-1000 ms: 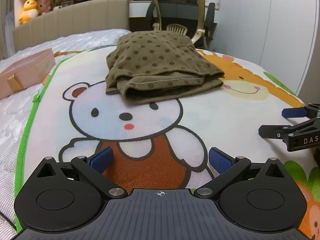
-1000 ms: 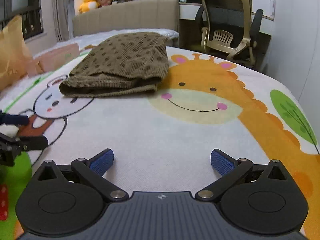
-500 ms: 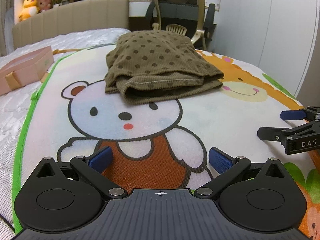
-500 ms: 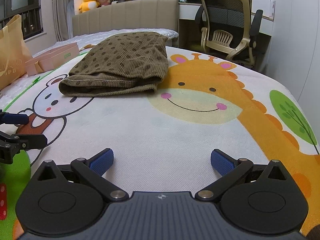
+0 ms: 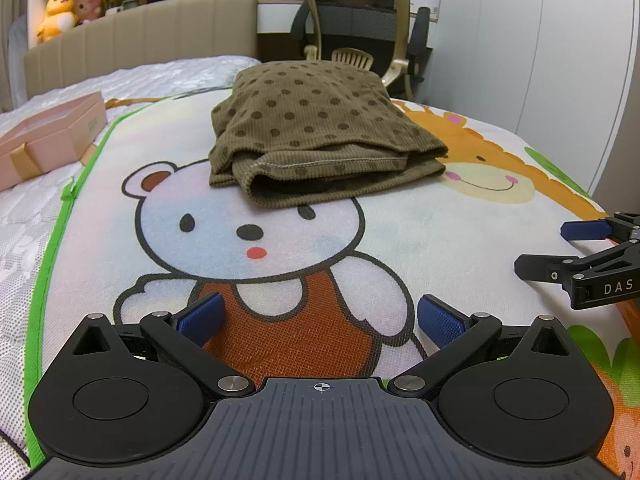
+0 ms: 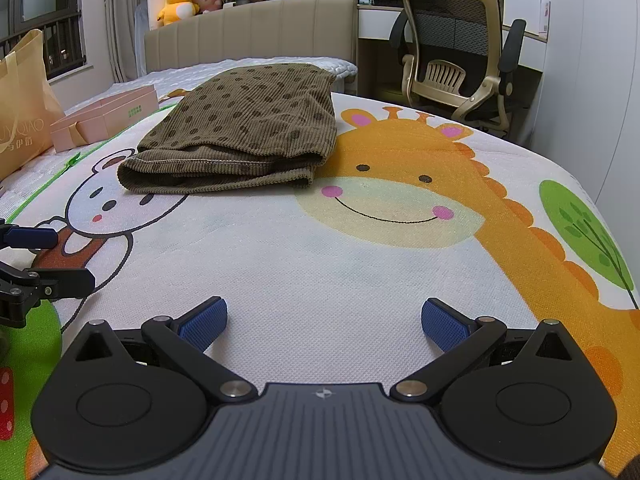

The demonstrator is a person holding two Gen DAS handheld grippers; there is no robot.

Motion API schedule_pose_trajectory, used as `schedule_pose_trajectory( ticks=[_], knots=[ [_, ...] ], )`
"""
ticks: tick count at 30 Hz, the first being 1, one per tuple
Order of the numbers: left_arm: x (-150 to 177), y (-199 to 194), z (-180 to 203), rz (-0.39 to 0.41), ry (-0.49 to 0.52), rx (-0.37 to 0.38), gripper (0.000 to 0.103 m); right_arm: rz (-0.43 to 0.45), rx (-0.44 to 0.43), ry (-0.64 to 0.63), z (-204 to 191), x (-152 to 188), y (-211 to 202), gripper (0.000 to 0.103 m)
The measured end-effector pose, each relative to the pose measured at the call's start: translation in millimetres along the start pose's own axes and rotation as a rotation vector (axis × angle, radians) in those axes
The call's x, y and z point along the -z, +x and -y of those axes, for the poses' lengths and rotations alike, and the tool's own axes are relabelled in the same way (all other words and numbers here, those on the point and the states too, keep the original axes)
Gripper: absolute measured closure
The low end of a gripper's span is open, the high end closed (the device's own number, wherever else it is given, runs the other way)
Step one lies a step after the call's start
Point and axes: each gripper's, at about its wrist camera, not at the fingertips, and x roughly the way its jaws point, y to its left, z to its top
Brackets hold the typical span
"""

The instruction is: Fold clothes

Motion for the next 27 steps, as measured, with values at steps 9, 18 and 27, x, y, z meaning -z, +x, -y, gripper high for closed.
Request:
schedule_pose_trajectory(
  ticks=[9, 18, 27],
  knots=[
    [-0.3, 0.1, -1.1, 0.000, -0.005, 0.004, 0.000, 0.000, 0.000, 0.000, 0.1, 0.1, 0.2, 0.000],
    [-0.5, 0.4, -0.4, -0.002, -0.002, 0.001, 0.000, 0.000, 0.000, 0.000, -0.3, 0.0, 0.3, 0.000],
    [-0.9, 1.8, 0.2, -0.008, 0.008, -0.007, 0.000, 0.000, 0.000, 0.000, -0.6, 0.0, 0.5, 0.000]
  ],
)
